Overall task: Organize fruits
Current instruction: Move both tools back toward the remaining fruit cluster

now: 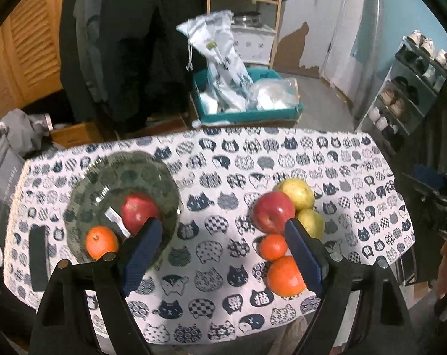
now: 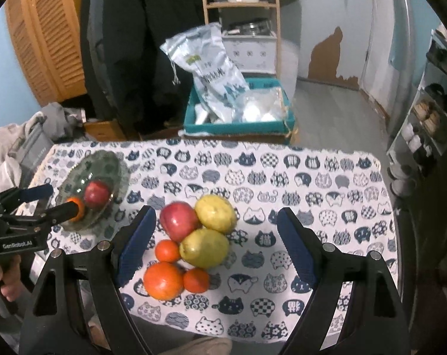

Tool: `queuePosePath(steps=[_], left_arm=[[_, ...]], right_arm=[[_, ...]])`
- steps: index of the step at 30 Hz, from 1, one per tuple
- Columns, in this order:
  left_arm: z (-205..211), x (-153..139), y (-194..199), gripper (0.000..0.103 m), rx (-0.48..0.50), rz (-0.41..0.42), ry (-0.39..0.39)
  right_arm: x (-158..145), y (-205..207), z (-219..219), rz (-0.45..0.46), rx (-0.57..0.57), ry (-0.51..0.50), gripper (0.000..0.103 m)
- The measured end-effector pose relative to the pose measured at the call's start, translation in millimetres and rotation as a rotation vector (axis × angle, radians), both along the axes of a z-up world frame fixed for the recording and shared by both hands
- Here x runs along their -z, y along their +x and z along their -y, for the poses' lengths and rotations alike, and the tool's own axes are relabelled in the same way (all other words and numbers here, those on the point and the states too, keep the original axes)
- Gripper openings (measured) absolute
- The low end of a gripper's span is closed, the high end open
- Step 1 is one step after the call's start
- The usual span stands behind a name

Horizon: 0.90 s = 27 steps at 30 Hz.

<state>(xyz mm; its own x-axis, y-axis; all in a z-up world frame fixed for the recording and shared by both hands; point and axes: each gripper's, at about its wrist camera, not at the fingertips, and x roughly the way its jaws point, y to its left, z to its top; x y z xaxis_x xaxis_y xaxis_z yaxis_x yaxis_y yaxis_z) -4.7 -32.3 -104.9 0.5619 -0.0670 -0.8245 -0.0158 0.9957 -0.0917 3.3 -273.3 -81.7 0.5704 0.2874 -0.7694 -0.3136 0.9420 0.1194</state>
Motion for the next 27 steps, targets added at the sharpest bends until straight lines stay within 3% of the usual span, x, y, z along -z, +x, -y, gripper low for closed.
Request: queuePosePath(steps=[16, 27], left_arm=[[42, 79, 9, 0.086, 0.026, -0.176, -0.043], [82, 114, 5, 0.086, 0.113, -0.261, -0.009]], right_arm=[[80, 9, 8, -0.201, 0.056, -0.07, 0.084], [115, 7, 24, -0.292, 0.098, -0.099, 0.084]])
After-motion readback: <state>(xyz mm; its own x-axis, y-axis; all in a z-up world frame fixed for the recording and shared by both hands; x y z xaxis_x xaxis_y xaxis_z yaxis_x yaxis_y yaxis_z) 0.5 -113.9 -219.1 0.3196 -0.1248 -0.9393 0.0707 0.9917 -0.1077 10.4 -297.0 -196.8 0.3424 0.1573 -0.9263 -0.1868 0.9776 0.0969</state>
